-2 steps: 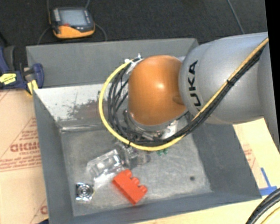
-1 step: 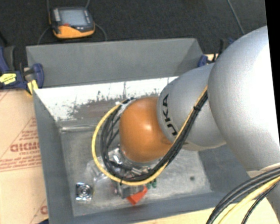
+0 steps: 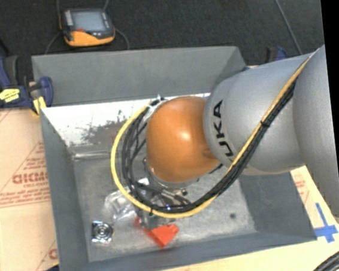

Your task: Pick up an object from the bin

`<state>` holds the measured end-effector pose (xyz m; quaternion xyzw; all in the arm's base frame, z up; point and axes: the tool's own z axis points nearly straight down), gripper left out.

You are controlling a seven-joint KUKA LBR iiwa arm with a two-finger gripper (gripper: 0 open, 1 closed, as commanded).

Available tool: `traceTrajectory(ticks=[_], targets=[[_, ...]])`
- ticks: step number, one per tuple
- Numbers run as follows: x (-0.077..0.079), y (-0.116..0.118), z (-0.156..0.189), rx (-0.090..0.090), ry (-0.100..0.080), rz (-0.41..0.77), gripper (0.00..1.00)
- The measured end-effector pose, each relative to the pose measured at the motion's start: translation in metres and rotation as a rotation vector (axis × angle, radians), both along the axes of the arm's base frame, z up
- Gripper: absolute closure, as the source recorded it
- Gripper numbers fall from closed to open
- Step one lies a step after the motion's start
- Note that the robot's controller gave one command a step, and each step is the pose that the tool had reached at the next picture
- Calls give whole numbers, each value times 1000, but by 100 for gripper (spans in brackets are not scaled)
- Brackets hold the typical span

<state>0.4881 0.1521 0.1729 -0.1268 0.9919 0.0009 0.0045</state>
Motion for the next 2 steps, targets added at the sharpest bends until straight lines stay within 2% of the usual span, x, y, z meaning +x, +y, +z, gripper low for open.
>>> traceTrajectory(ticks=[1,2], targets=[[-2,4,-9,-2,8,8,100],[-8,2,91,-1,-3,26,100]])
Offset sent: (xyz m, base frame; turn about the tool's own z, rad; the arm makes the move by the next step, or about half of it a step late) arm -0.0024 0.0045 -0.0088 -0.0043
